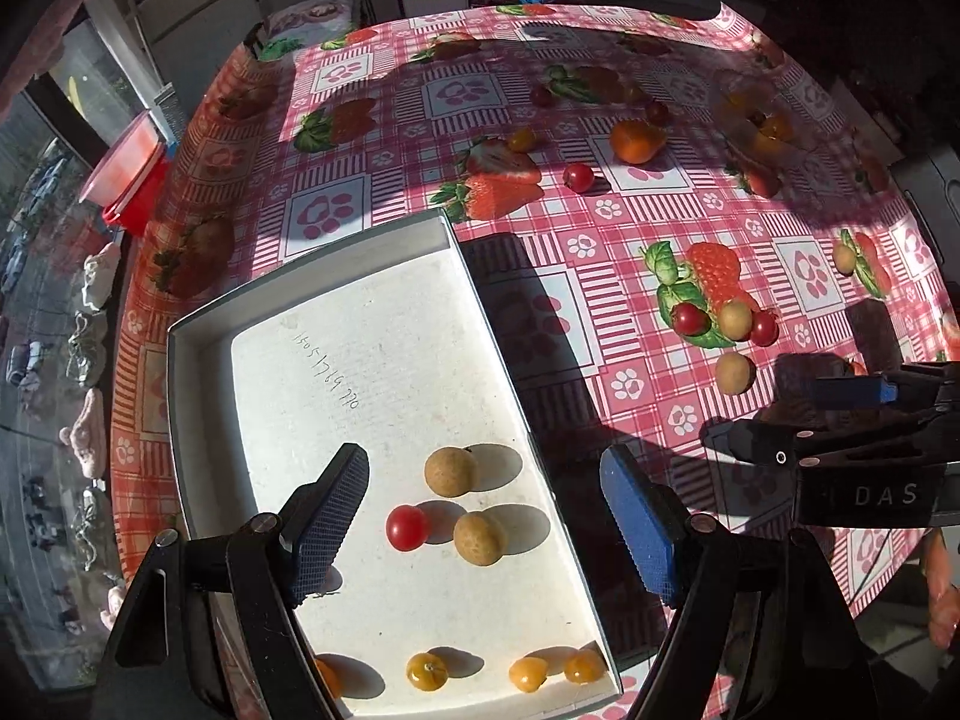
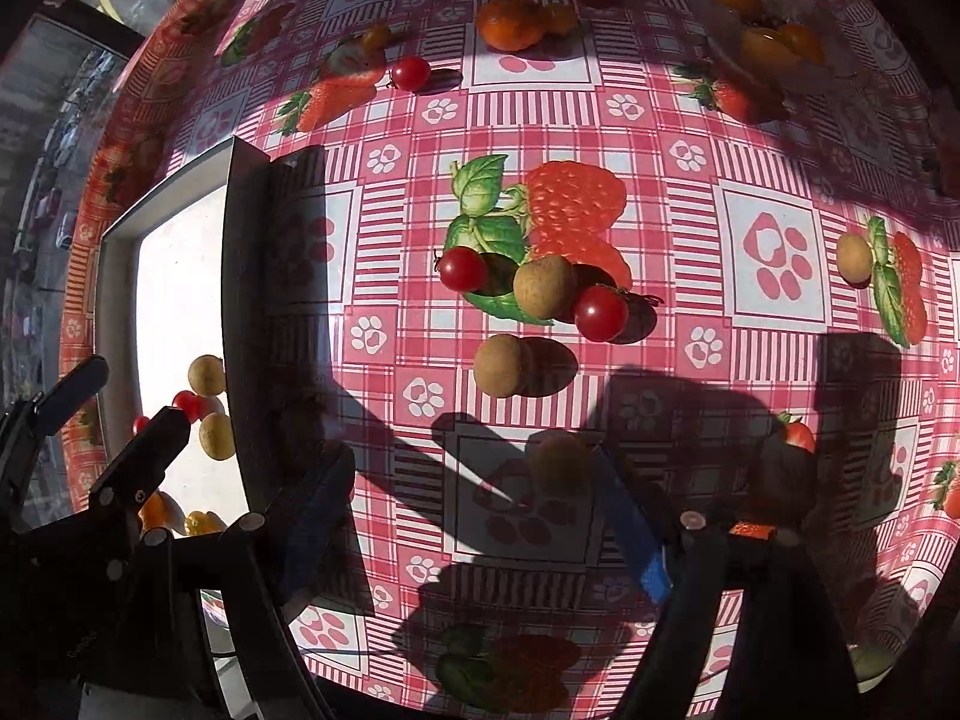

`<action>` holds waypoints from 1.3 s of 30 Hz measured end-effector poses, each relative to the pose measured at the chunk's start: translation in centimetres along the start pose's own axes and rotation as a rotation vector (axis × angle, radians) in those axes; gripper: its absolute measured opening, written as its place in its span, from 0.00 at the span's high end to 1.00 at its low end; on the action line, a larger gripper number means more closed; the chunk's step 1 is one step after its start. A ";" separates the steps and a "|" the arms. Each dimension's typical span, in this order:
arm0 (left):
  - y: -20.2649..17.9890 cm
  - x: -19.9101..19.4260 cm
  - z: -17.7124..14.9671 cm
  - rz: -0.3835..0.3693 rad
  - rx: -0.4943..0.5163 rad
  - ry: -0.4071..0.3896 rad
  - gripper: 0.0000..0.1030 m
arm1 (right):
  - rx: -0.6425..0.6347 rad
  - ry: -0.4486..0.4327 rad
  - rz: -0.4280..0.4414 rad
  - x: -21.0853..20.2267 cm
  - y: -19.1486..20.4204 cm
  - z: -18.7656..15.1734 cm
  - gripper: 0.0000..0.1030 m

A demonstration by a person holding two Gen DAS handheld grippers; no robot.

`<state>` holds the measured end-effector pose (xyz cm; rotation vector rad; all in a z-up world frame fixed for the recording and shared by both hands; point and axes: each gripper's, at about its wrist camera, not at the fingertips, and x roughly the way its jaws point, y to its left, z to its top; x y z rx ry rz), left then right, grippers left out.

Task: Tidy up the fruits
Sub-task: 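Grasp another red cherry tomato with the left tool while the right tool grasps a kiwi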

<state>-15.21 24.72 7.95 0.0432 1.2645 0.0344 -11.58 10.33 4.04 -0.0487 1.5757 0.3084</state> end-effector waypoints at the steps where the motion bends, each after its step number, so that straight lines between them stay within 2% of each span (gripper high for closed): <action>1: -0.6 0.1 0.4 -0.006 0.009 -0.001 0.22 | 0.015 0.000 -0.013 0.0 -0.9 -0.1 0.19; 7: -4.2 1.7 2.3 -0.030 0.057 0.019 0.22 | 0.054 -0.016 -0.057 0.0 -4.7 0.6 0.19; 13: -6.5 4.7 3.3 -0.041 0.109 0.058 0.22 | -0.033 -0.047 -0.090 0.5 -4.7 2.1 0.22; 18: -7.0 6.5 4.1 -0.082 0.143 0.072 0.22 | -0.110 -0.046 -0.058 1.7 -5.2 3.5 0.40; 20: -7.0 7.1 4.3 -0.089 0.156 0.077 0.22 | -0.157 -0.052 -0.044 2.2 -5.0 4.2 0.43; 24: -6.6 8.2 4.7 -0.111 0.150 0.094 0.22 | -0.228 -0.064 0.023 2.8 -5.0 5.3 0.44; 27: -6.6 8.8 4.8 -0.092 0.163 0.102 0.22 | -0.300 -0.070 0.043 3.0 -3.7 6.1 0.47; 28: -6.5 8.9 4.7 -0.092 0.164 0.106 0.22 | -0.317 -0.069 0.038 3.1 -3.3 6.3 0.49; 30: -6.6 9.0 4.7 -0.101 0.164 0.113 0.22 | -0.342 -0.069 0.022 3.5 -2.8 6.6 0.62; 32: -6.9 8.9 4.7 -0.104 0.174 0.108 0.22 | -0.343 -0.061 0.024 3.8 -2.6 6.9 0.75; 33: -7.1 8.9 4.8 -0.105 0.181 0.106 0.22 | -0.335 -0.058 0.025 3.8 -2.7 7.0 0.77; 39: -9.7 9.2 5.4 -0.101 0.210 0.095 0.22 | -0.248 -0.060 0.045 2.6 -4.4 5.9 0.78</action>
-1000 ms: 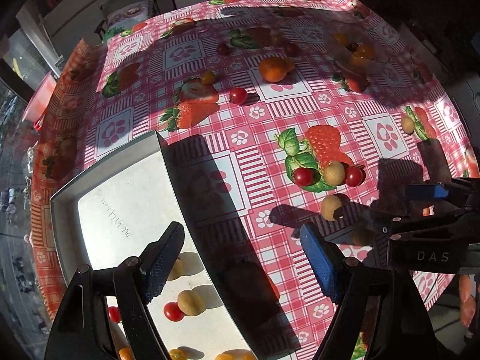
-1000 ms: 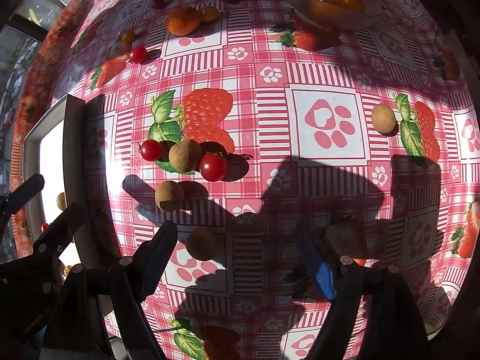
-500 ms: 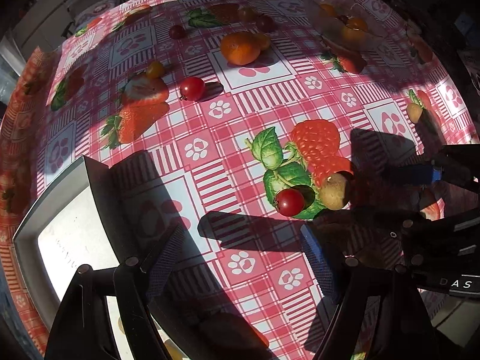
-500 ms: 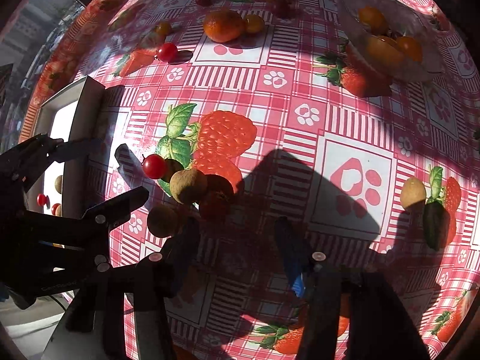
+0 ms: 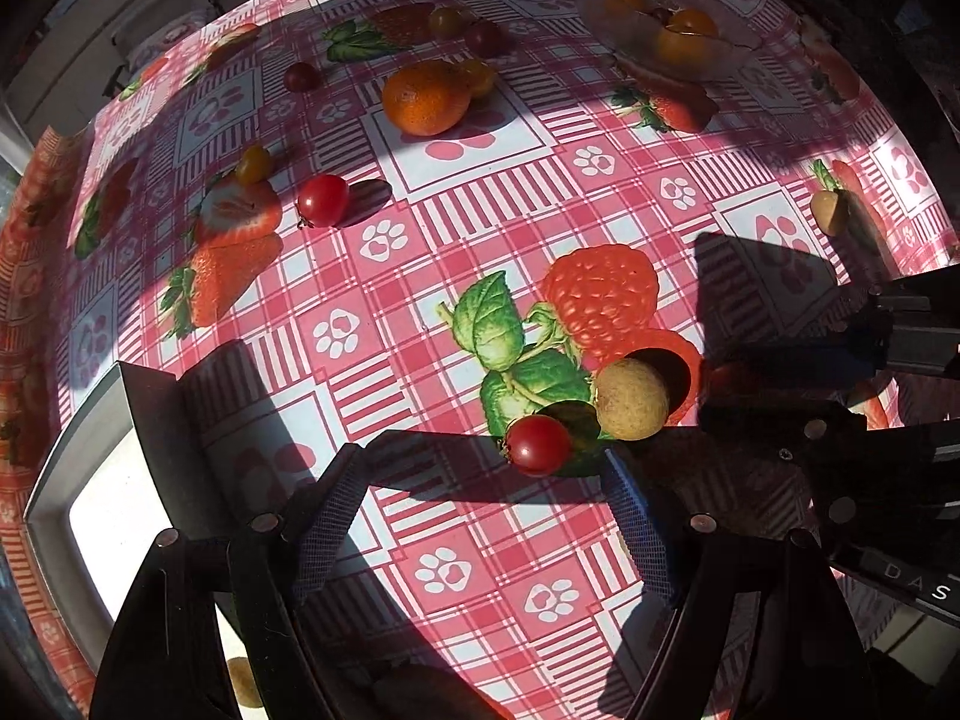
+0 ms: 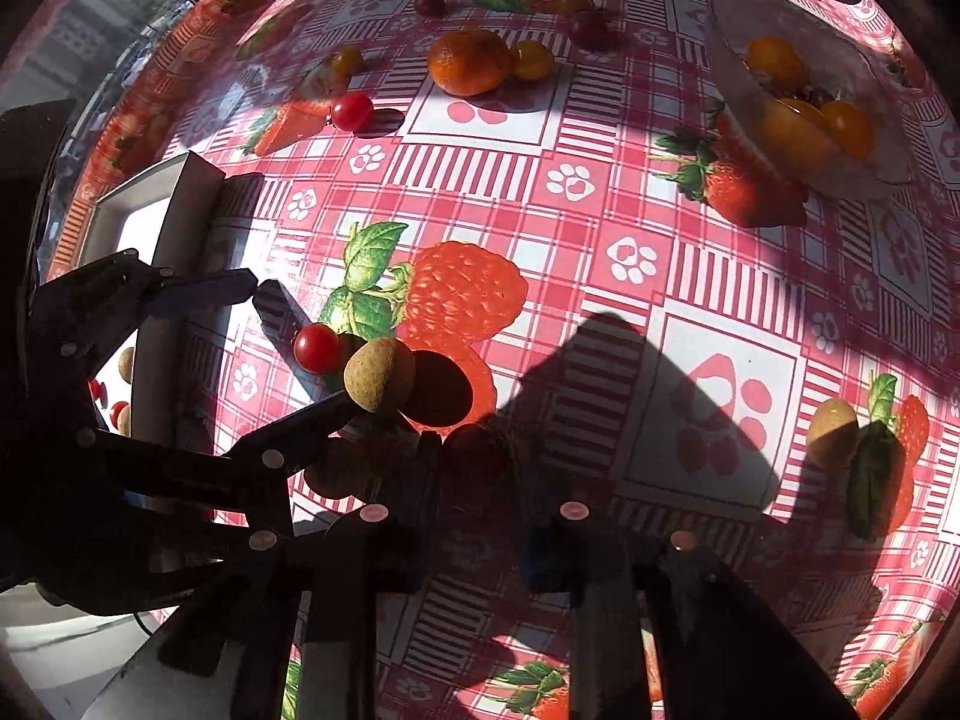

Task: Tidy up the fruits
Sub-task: 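Grasp another red cherry tomato with the left tool while the right tool grasps a kiwi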

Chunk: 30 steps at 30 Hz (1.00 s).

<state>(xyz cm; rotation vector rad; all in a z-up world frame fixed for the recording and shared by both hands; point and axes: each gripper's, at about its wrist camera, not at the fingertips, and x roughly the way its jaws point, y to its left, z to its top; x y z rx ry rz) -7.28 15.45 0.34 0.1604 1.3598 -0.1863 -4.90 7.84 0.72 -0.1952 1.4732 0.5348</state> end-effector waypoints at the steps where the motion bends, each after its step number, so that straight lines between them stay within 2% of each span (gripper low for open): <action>1: -0.2 0.0 0.1 0.003 0.000 -0.005 0.22 | 0.014 -0.002 0.002 -0.1 -0.2 -0.2 0.78; 3: -0.6 -0.2 0.4 -0.011 -0.003 -0.011 0.30 | 0.036 -0.004 0.005 -0.2 -0.6 -0.4 0.78; 6: -0.9 -0.5 0.6 -0.021 0.010 -0.019 0.52 | 0.067 -0.006 0.011 -0.7 -1.5 -1.0 0.78; 7: -1.6 -0.4 0.9 -0.027 0.016 -0.019 0.64 | 0.077 -0.006 0.012 -0.8 -1.6 -1.2 0.78; 8: -2.0 -0.5 1.2 -0.028 0.018 -0.015 0.71 | 0.089 -0.005 0.015 -1.0 -1.8 -1.5 0.78; 10: -2.2 -0.5 1.5 -0.038 0.008 -0.008 0.76 | 0.113 -0.005 0.023 -1.2 -2.1 -1.8 0.78; 16: -0.9 -1.6 1.0 -0.089 -0.103 0.002 0.76 | 0.163 -0.013 0.034 -2.5 -2.5 -2.9 0.78; 27: 1.2 -5.8 -2.0 -0.085 -0.210 -0.050 0.76 | 0.177 -0.007 0.040 -4.0 -1.4 -4.1 0.78; 30: 3.1 -6.3 -3.3 -0.087 -0.247 -0.068 0.76 | 0.168 -0.005 0.038 -4.4 -0.5 -4.0 0.78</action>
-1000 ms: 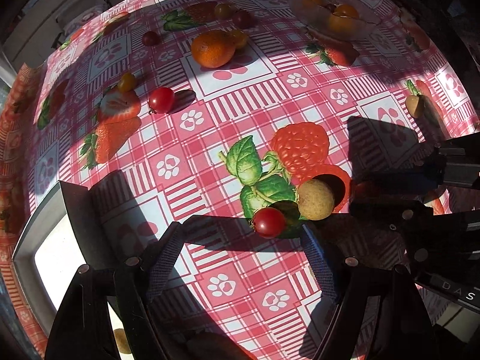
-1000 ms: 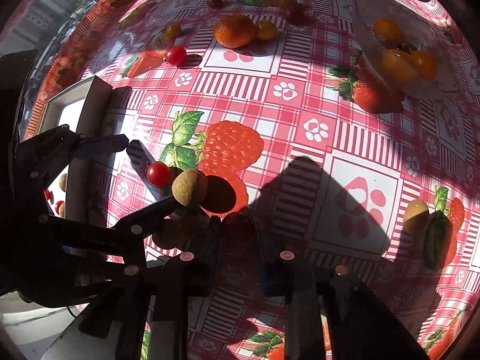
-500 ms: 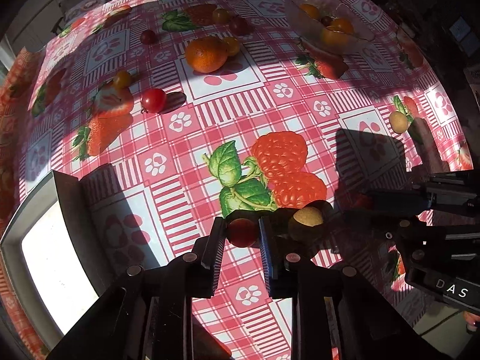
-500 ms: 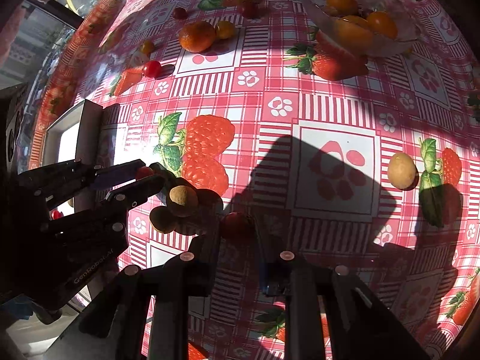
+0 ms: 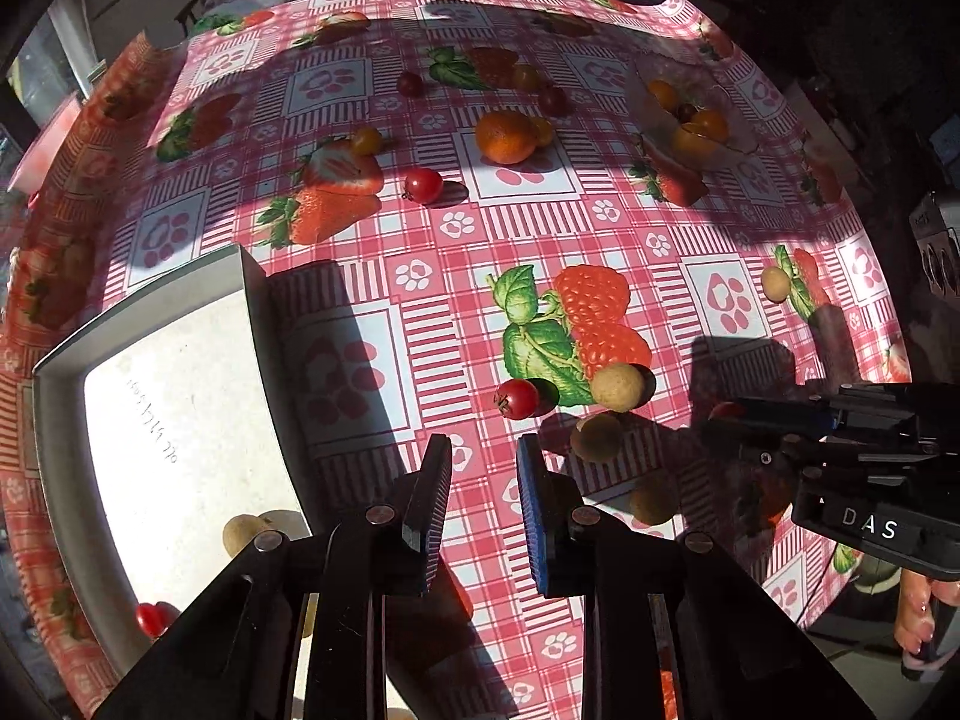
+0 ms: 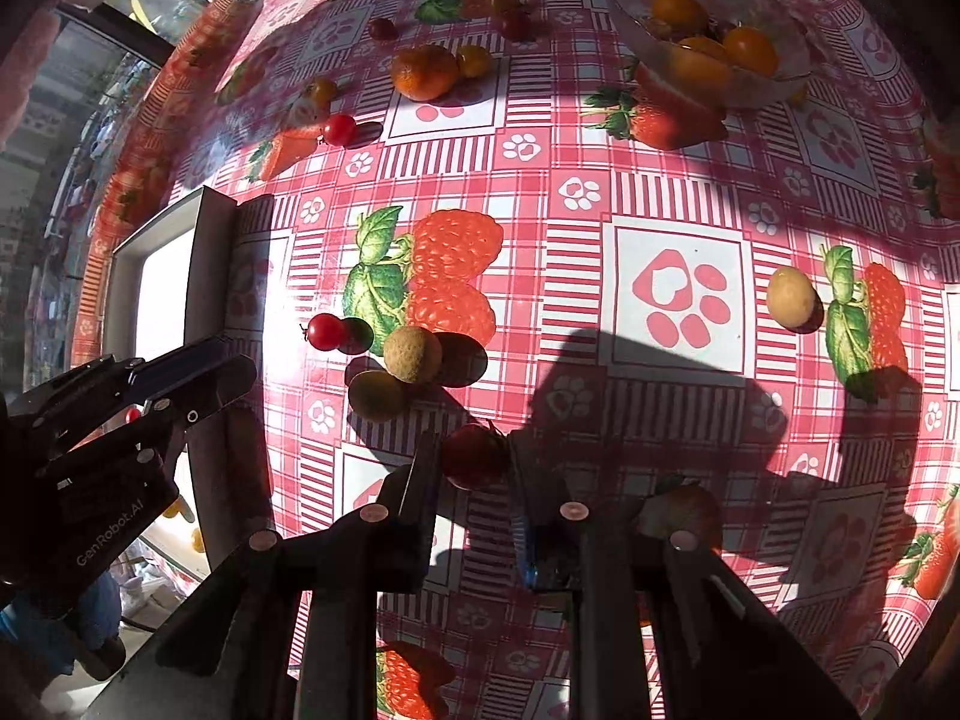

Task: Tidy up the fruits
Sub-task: 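Grasp another red cherry tomato with the left tool while the right tool grasps a kiwi, then carry both fruits into the white tray and open both tools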

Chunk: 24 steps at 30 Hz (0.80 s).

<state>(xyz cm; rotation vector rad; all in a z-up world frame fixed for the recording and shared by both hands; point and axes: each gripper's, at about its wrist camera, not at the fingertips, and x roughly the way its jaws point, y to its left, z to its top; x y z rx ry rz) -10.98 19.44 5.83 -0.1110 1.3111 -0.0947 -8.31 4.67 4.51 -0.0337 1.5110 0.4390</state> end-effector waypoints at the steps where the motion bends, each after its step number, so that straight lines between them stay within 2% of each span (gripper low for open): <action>1: 0.2 -0.3 -0.1 0.001 -0.011 -0.004 0.76 | -0.004 0.000 0.000 -0.1 0.3 -0.1 0.78; 5: 1.7 -1.0 -0.8 -0.004 -0.026 0.001 0.76 | -0.023 0.003 -0.004 -0.5 1.5 -0.3 0.78; 8: 1.1 -0.1 -0.5 0.010 0.025 0.015 0.74 | -0.027 0.007 -0.003 -0.6 2.1 -0.6 0.78; 9: 0.6 0.6 -0.2 0.022 0.050 0.017 0.67 | -0.030 0.010 -0.003 -0.6 2.3 -0.7 0.78; 10: 0.2 1.1 0.0 0.043 0.067 0.010 0.41 | -0.033 0.012 -0.006 -0.6 2.4 -0.7 0.78; 11: 0.0 1.4 0.2 0.068 0.077 -0.011 0.31 | -0.037 0.015 -0.008 -0.5 2.5 -0.8 0.78; 18: -1.2 4.1 1.8 0.067 0.082 0.010 0.31 | -0.004 0.014 -0.013 -0.9 1.3 -1.6 0.78; 19: -1.4 4.4 1.9 0.073 0.088 0.016 0.33 | 0.001 0.014 -0.012 -0.9 1.2 -1.7 0.78; 22: -1.9 5.6 1.8 0.089 0.101 0.056 0.62 | 0.011 0.011 -0.011 -1.1 0.8 -1.8 0.78; 24: -2.0 5.5 1.8 0.089 0.097 0.042 0.68 | 0.017 0.007 -0.008 -1.2 0.6 -1.9 0.78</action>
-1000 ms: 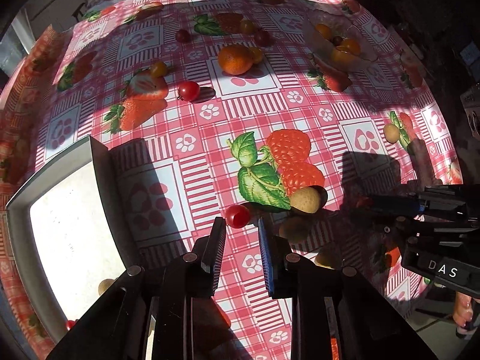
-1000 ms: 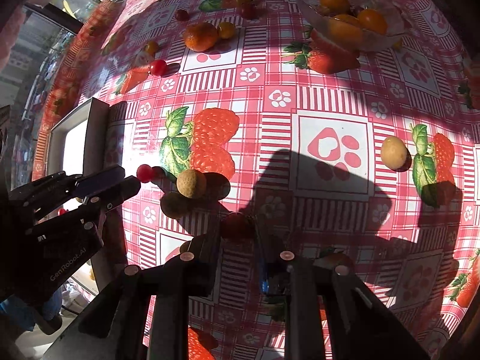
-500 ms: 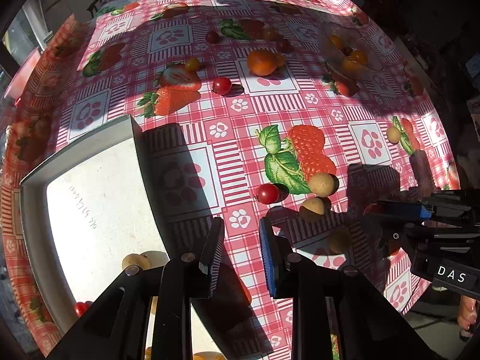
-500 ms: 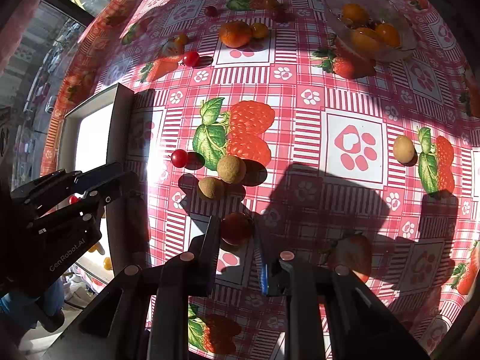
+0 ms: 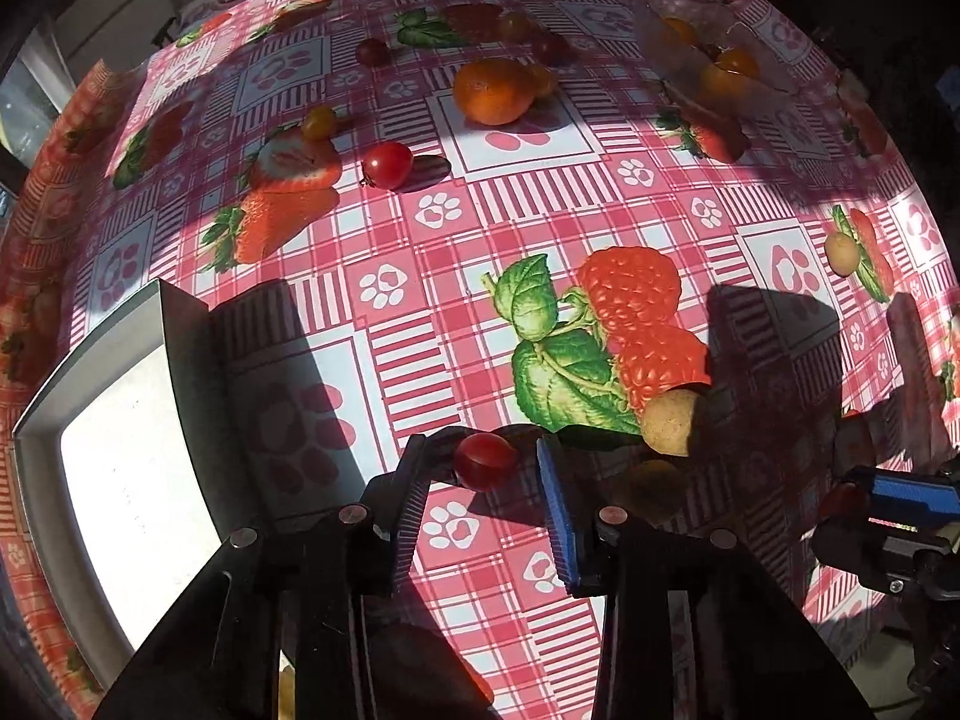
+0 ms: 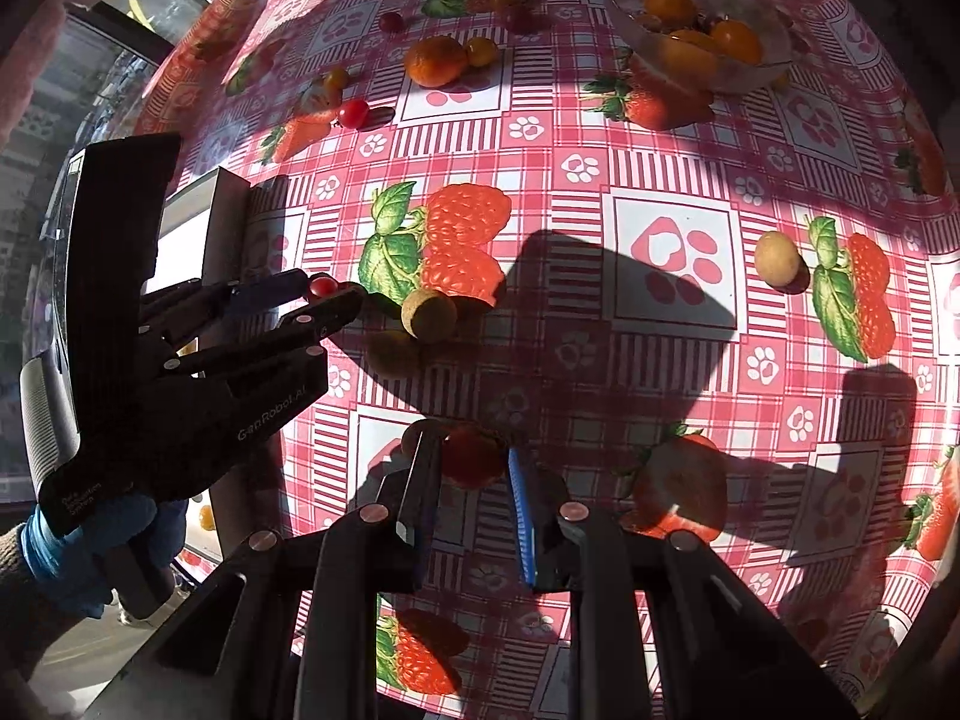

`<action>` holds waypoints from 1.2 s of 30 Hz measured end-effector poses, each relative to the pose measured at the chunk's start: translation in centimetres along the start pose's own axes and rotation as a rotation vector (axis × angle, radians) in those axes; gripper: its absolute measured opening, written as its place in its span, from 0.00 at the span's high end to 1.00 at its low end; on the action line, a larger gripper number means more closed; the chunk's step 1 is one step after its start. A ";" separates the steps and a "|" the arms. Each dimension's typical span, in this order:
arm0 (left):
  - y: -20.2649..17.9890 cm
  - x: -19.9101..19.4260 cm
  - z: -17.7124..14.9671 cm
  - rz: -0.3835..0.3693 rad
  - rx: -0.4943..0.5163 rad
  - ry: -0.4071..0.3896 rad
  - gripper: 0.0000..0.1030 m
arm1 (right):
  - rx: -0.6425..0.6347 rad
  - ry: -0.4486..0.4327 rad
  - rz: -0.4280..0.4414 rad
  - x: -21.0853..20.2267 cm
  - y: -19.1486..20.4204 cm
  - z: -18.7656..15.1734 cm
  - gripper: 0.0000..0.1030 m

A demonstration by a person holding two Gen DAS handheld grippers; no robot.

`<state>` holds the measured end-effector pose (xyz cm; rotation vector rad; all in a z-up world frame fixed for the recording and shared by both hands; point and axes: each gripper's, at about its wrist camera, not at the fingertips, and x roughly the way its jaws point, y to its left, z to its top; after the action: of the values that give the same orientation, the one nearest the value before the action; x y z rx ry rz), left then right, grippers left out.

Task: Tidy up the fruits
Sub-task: 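Carry both fruits into the white tray and open both tools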

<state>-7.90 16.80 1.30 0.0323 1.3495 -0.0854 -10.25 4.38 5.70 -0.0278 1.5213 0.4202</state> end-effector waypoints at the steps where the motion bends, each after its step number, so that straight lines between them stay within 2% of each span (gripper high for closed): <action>1: 0.0 0.0 0.0 -0.007 -0.001 0.001 0.78 | 0.003 -0.003 0.002 -0.1 -0.1 0.0 0.78; 4: 0.5 -0.3 -0.1 -0.050 -0.036 0.012 0.78 | 0.007 -0.009 0.011 -0.2 0.0 0.3 0.78; 14: 3.4 -4.2 -1.2 -0.075 -0.110 -0.046 0.78 | -0.023 -0.027 0.034 -0.8 1.6 1.6 0.78; 24: 6.9 -7.4 -2.5 -0.063 -0.193 -0.116 0.78 | -0.102 -0.030 0.040 -0.9 5.6 2.7 0.78; 36: 13.3 -9.1 -5.7 -0.007 -0.301 -0.143 0.78 | -0.229 -0.016 0.061 0.3 13.0 4.0 0.78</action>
<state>-14.37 30.83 8.57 -0.2286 1.2078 0.1086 -10.10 17.63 8.79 -0.1573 1.4550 0.6412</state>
